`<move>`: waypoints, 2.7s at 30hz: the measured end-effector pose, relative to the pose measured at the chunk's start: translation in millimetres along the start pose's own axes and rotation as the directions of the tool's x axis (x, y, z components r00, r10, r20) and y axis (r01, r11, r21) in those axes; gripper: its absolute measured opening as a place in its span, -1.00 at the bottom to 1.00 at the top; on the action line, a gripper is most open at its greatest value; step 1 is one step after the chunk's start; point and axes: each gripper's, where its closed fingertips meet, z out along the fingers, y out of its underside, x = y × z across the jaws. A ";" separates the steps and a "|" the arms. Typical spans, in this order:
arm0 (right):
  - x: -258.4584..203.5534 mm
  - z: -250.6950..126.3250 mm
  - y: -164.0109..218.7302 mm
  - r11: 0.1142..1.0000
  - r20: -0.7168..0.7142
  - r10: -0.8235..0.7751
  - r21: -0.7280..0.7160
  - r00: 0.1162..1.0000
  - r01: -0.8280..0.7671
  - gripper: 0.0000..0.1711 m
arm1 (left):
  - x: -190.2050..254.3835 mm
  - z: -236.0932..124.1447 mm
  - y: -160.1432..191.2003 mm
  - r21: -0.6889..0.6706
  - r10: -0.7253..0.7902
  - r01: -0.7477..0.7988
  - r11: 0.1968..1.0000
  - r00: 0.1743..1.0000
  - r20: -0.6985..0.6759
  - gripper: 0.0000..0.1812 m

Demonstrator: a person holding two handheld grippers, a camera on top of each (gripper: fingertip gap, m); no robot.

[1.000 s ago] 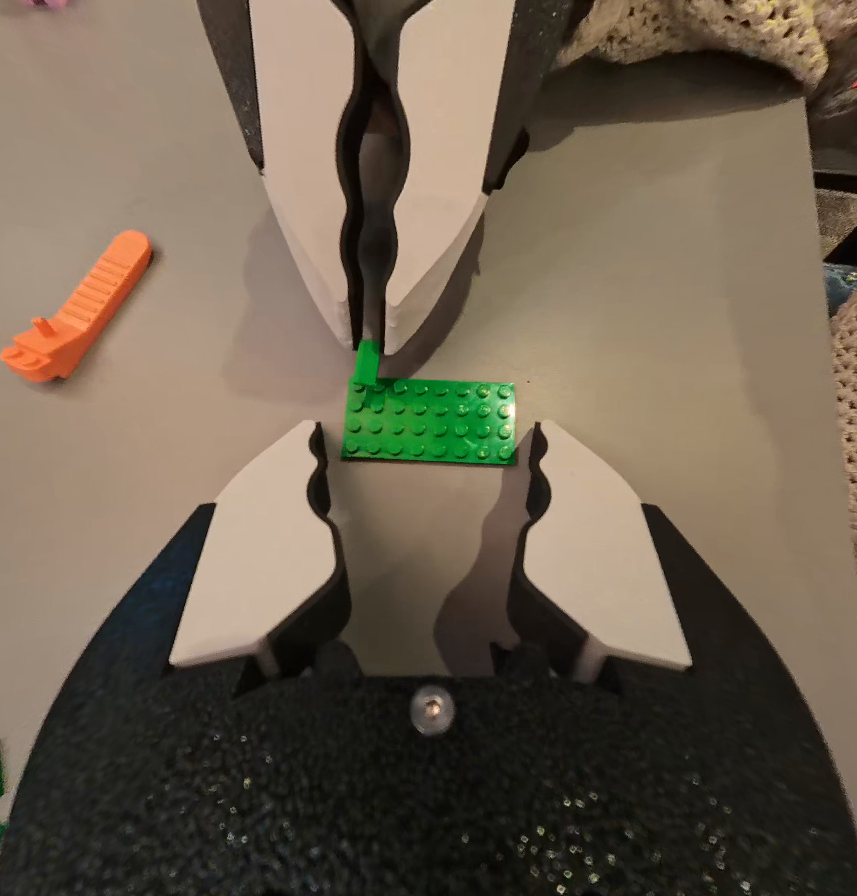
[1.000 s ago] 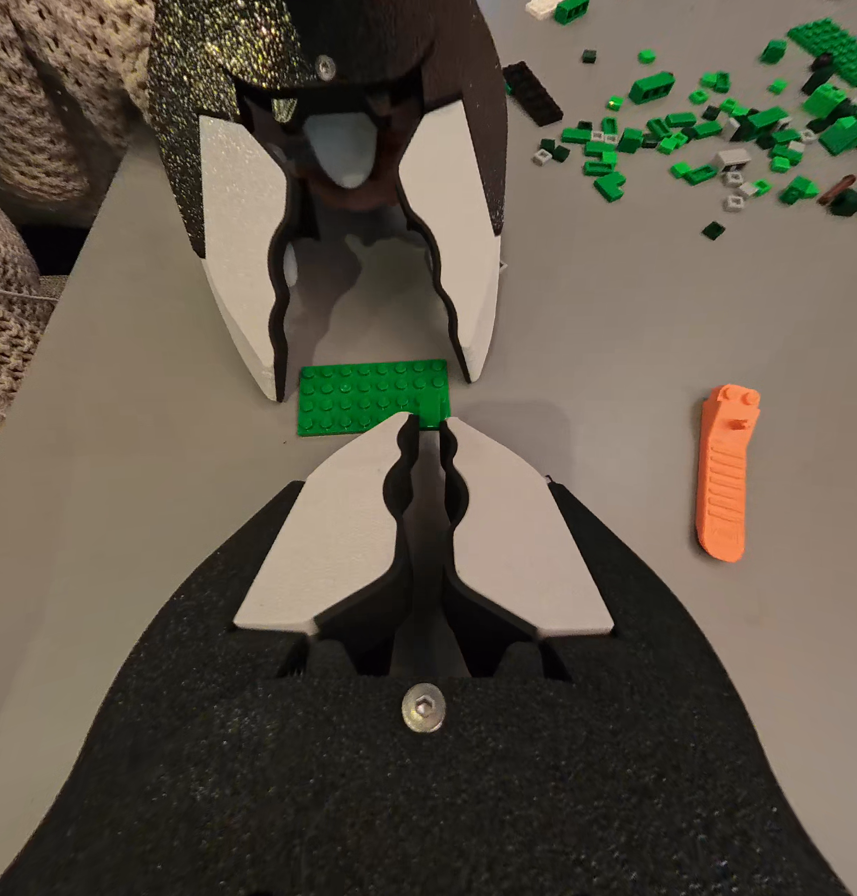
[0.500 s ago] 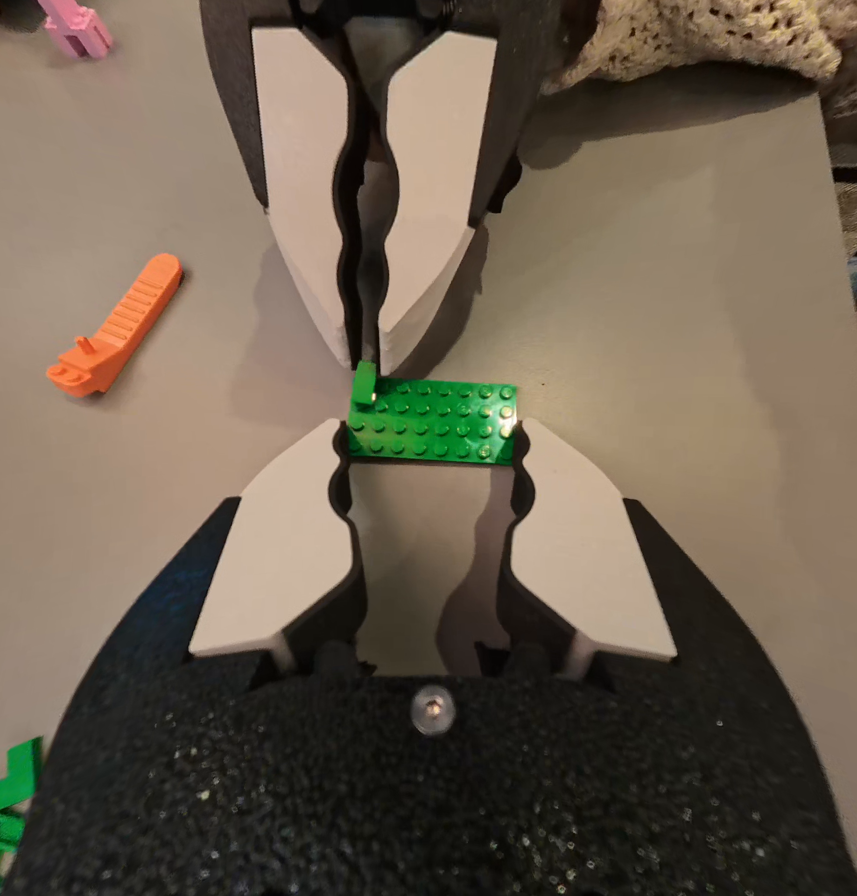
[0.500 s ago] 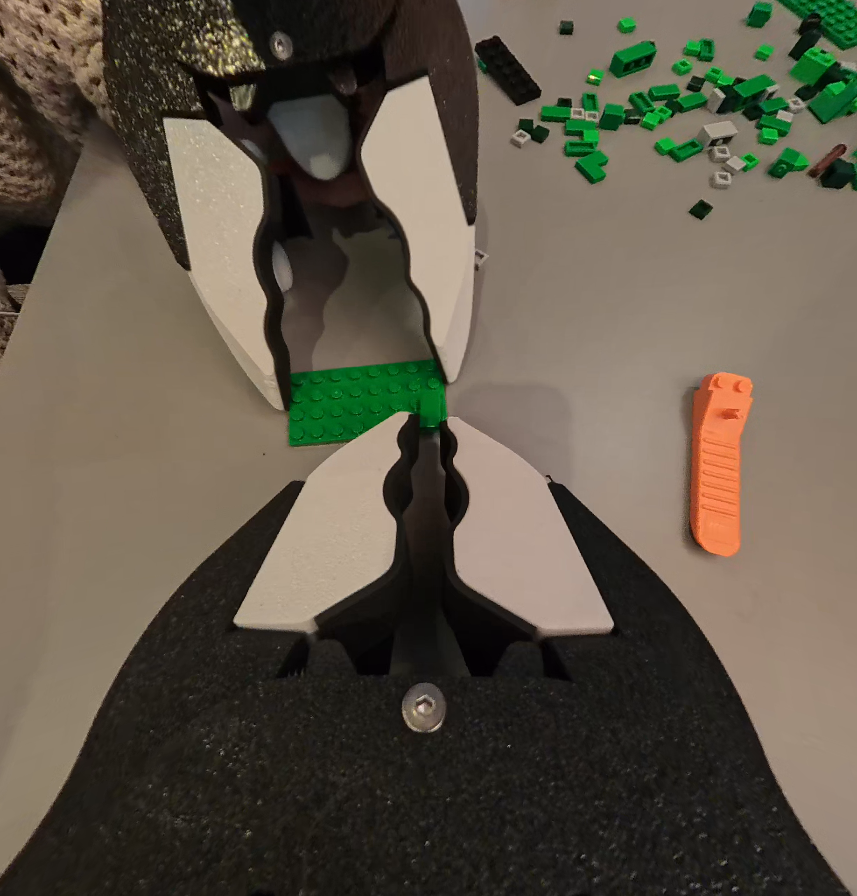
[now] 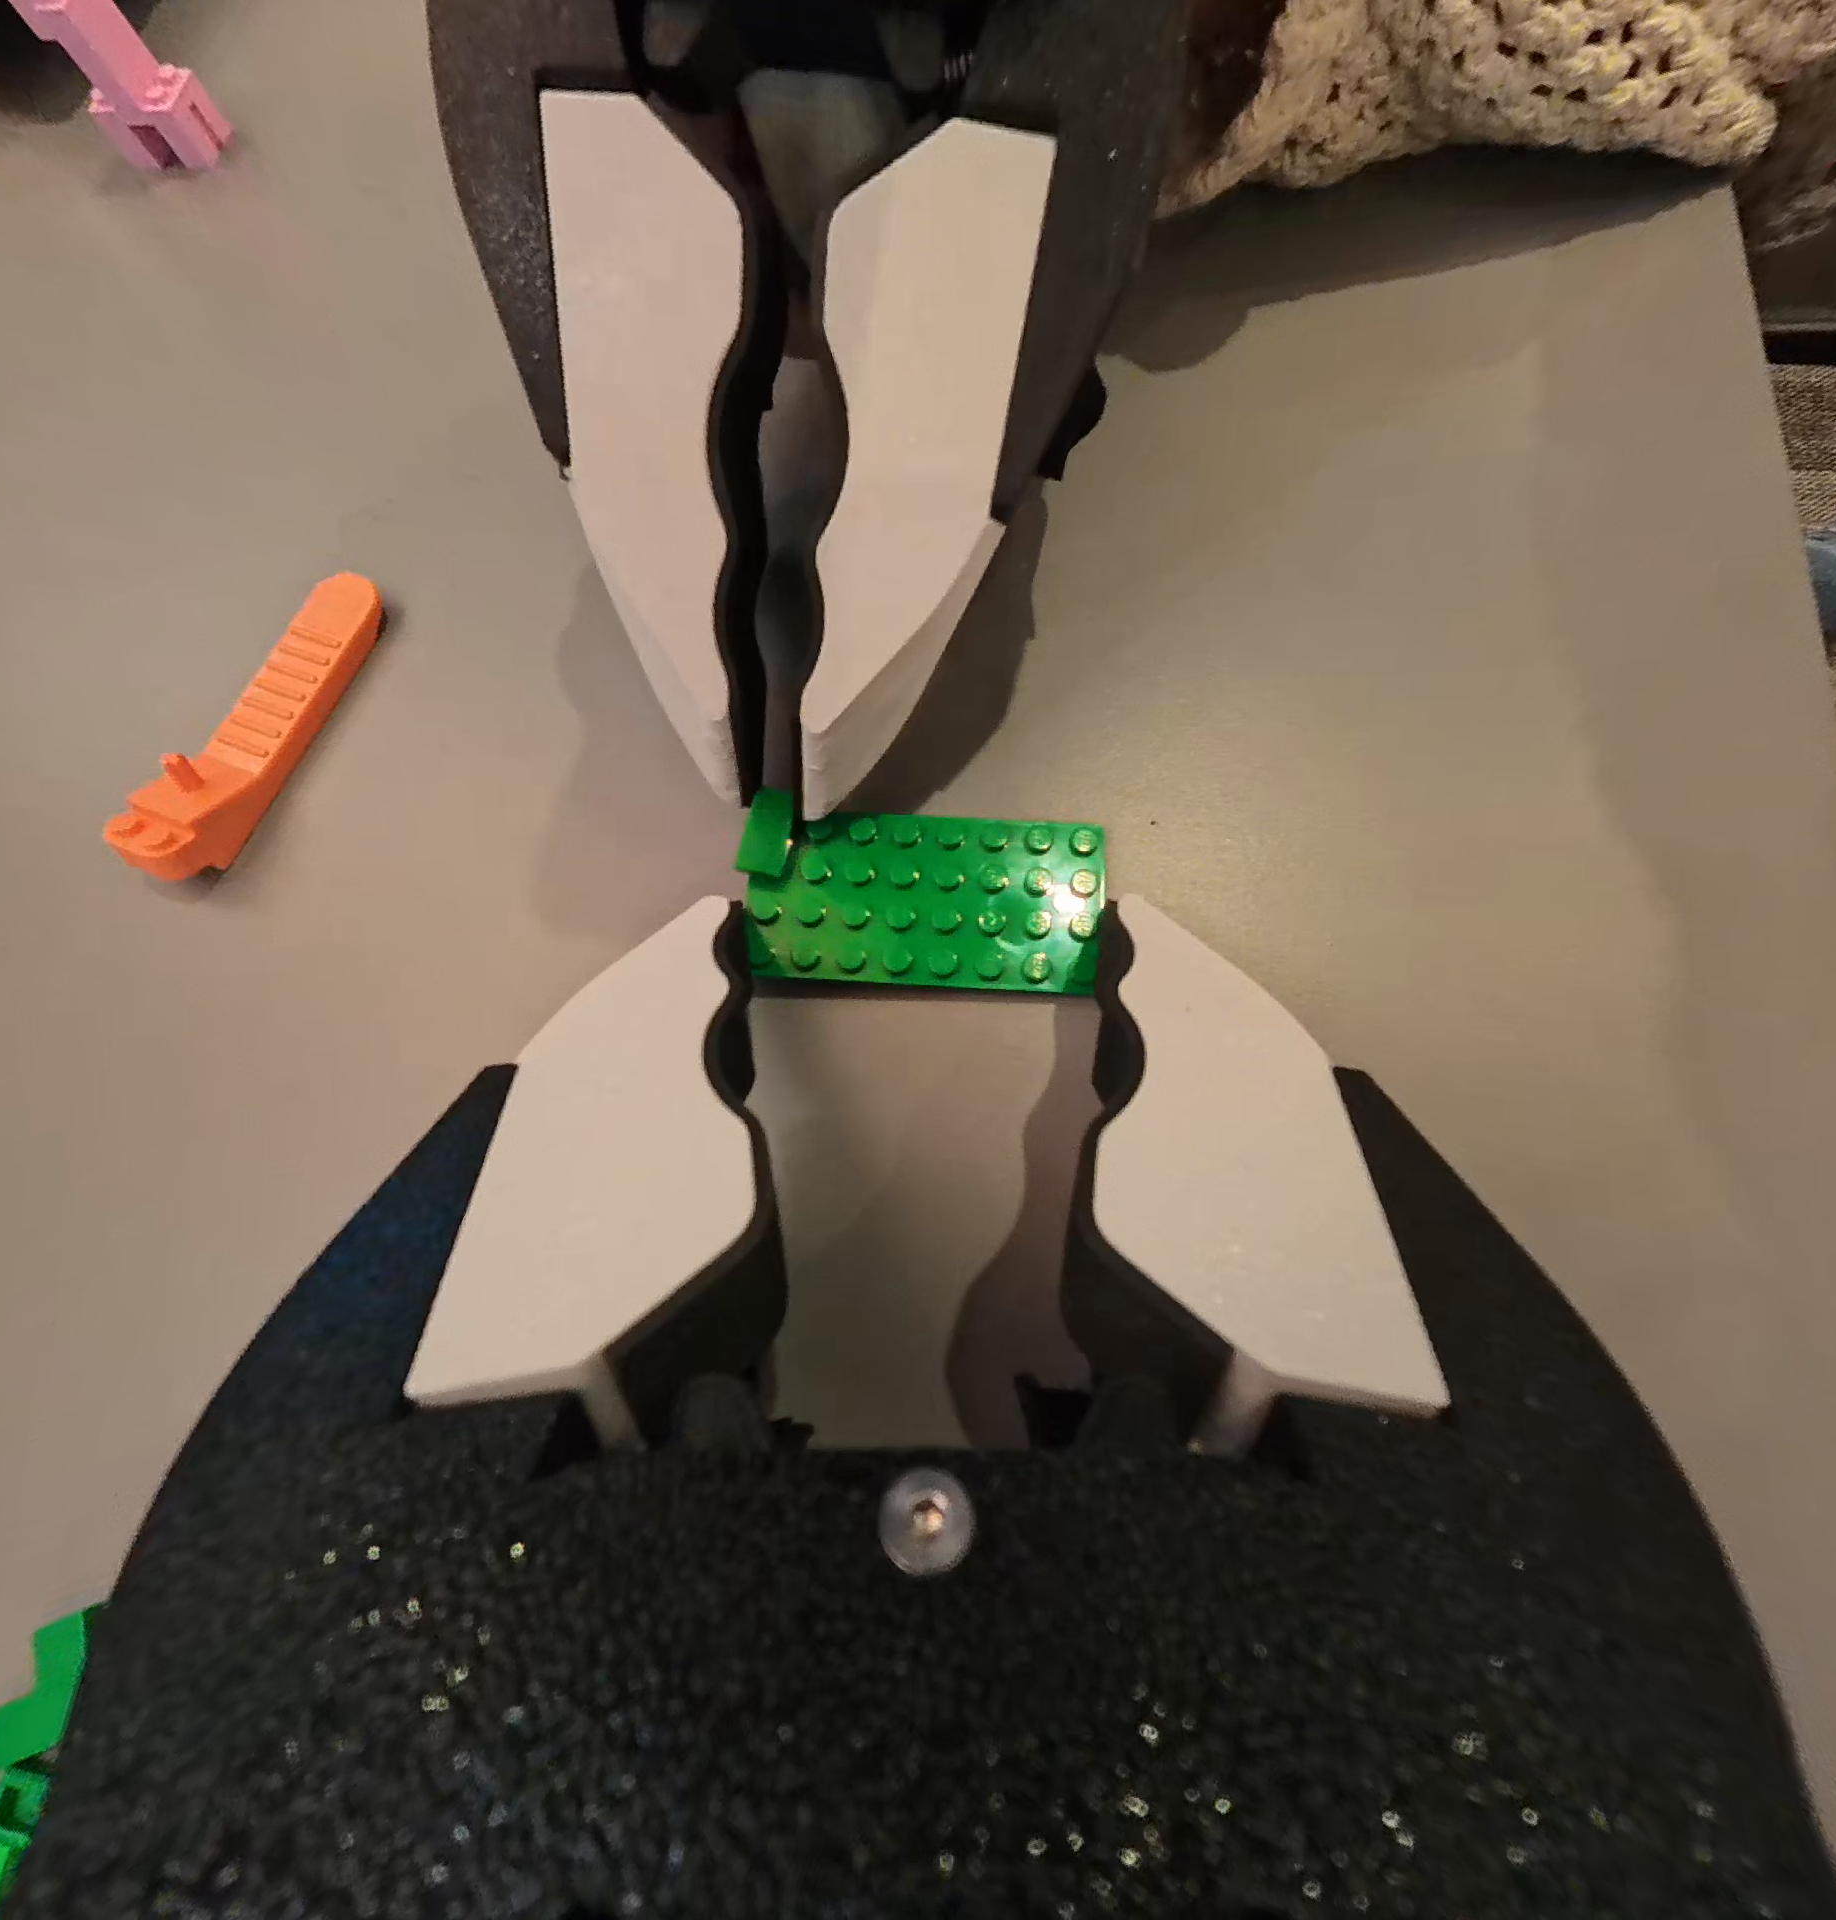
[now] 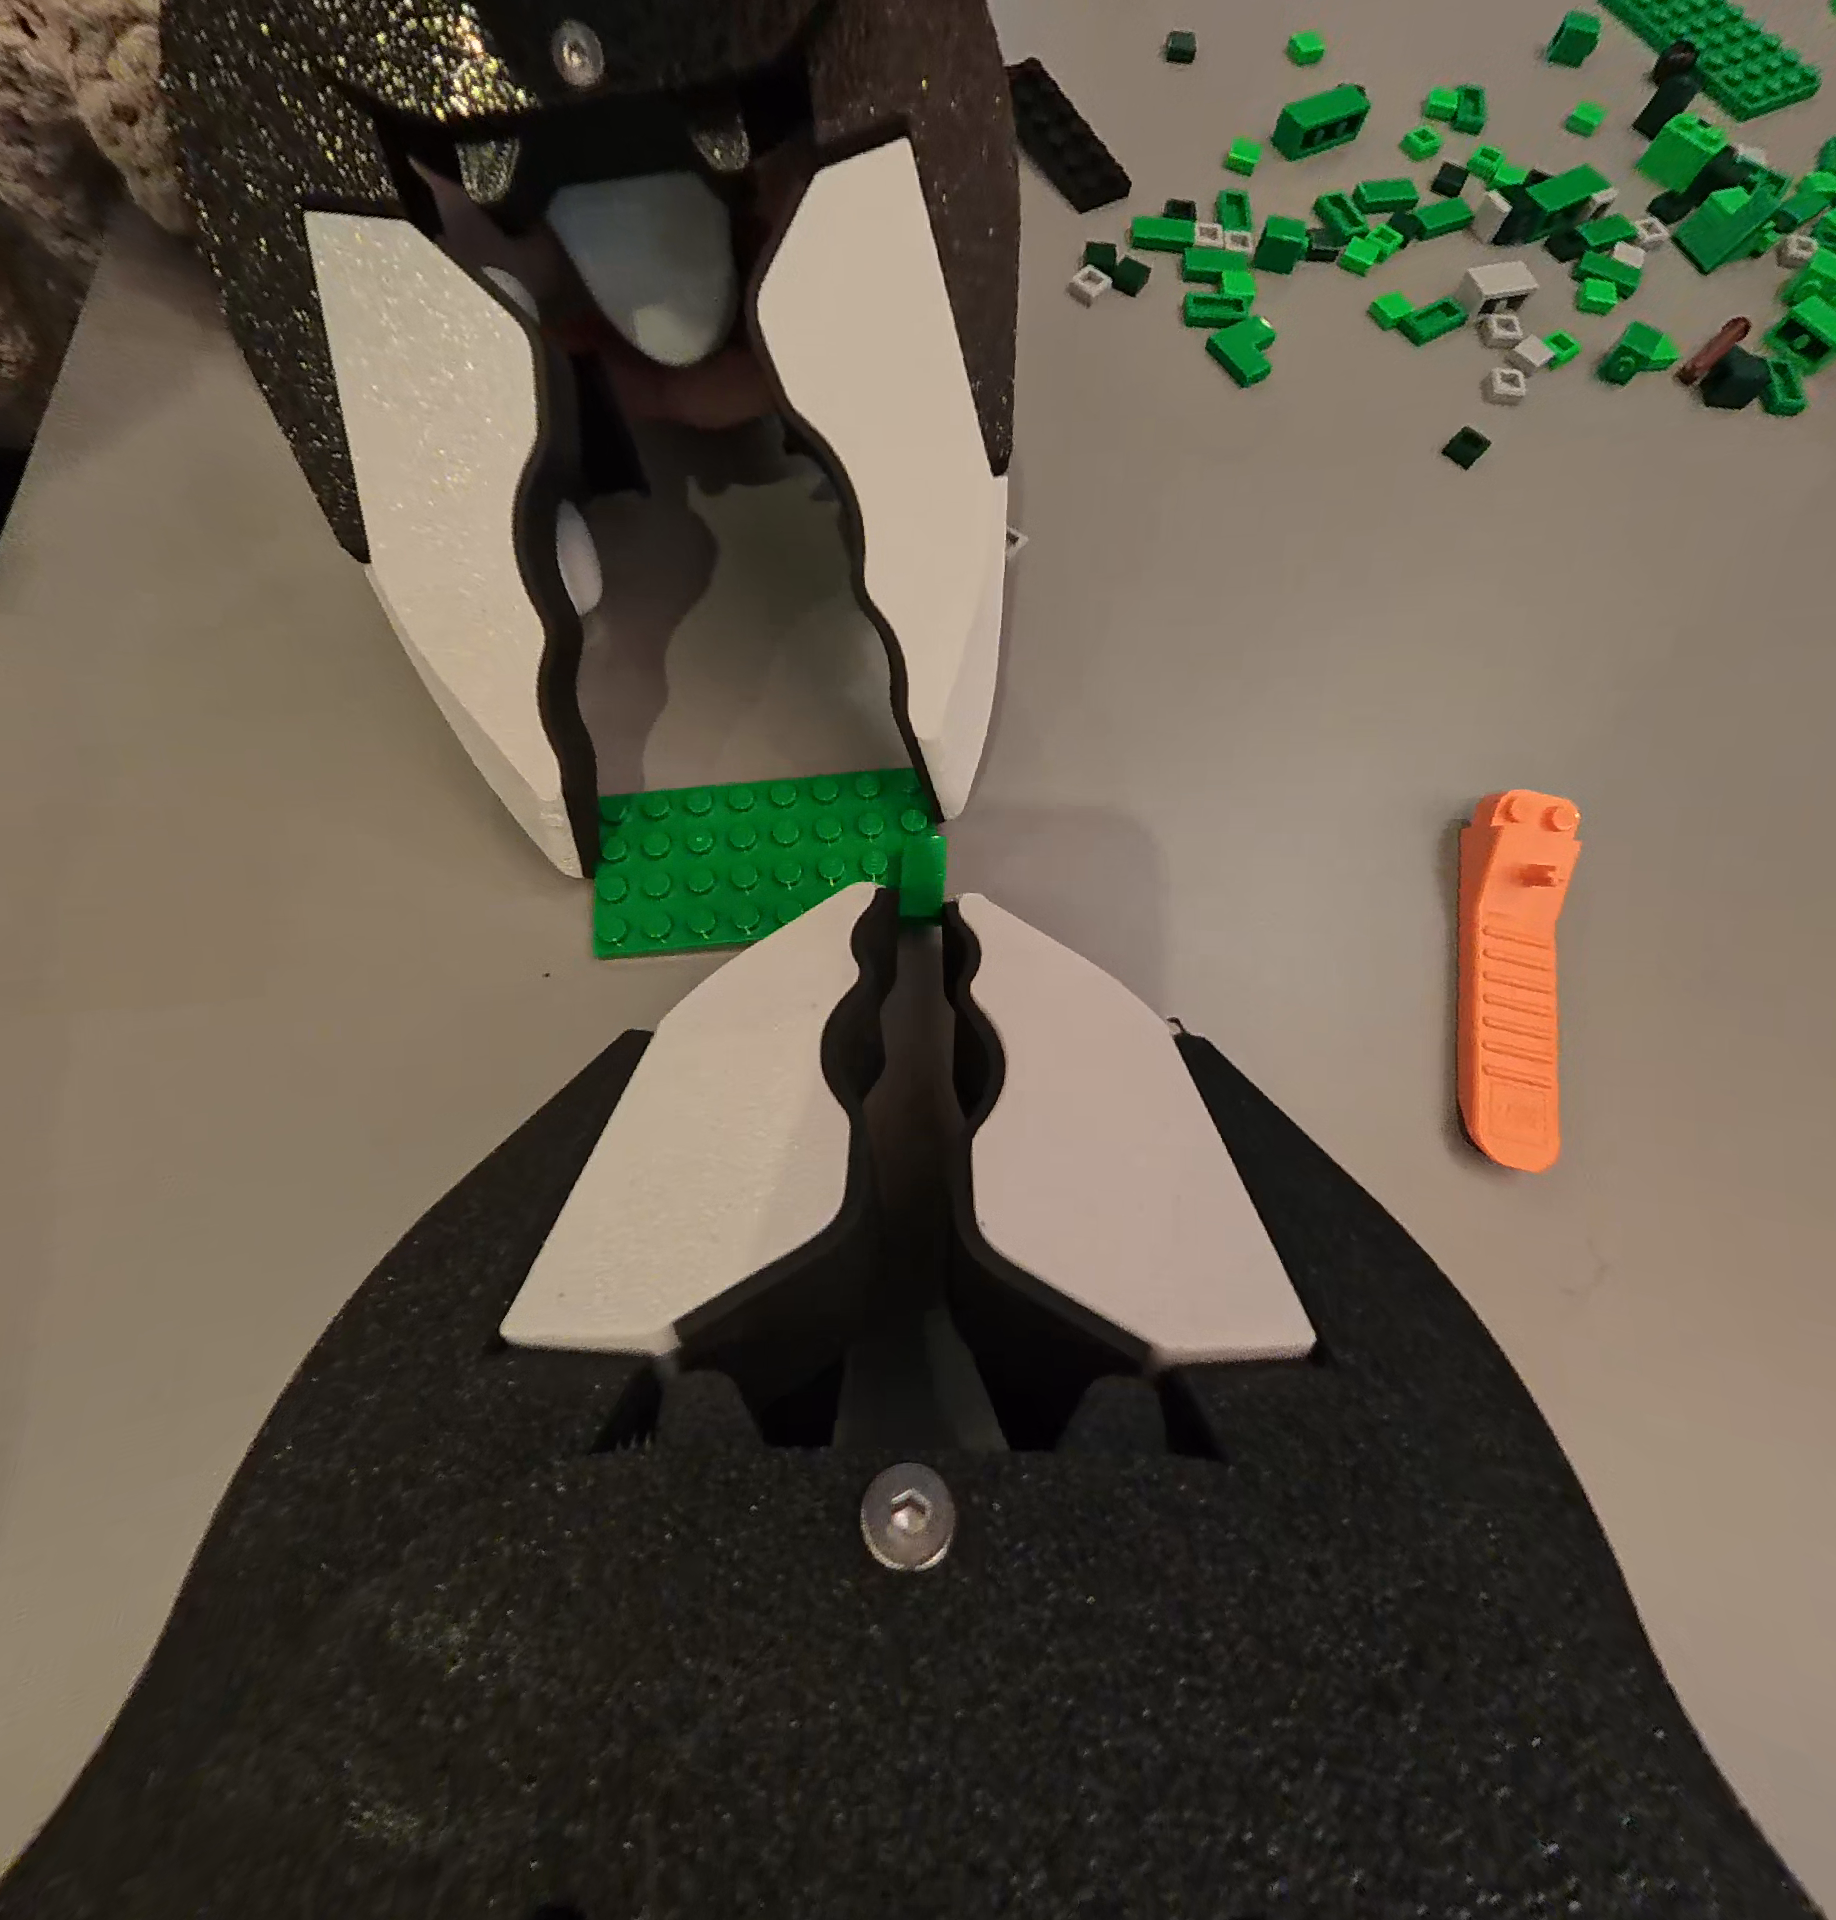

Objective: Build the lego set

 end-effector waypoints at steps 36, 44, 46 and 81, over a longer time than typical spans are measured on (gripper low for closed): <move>10.0 -9.0 -24.8 0.526 -0.504 -0.802 -0.341 0.321 0.779 -0.57 | 1.5 -25.7 -24.8 0.154 -0.182 0.204 0.967 0.972 -0.148 -0.30; 7.7 -4.9 -24.5 0.464 -0.480 -0.841 -0.401 0.250 0.790 -0.73 | 4.2 -21.7 -22.6 0.130 -0.179 0.199 0.971 0.973 -0.147 -0.30; 6.3 -3.4 -23.7 0.432 -0.468 -0.857 -0.424 0.216 0.796 -0.83 | 4.7 -21.0 -22.4 0.128 -0.181 0.200 0.971 0.972 -0.149 -0.30; -3.0 -12.9 -23.5 0.785 -0.420 -0.599 -0.144 0.681 0.602 -0.90 | -15.9 -21.4 -31.0 -0.085 0.652 -0.699 0.710 0.607 0.454 -0.95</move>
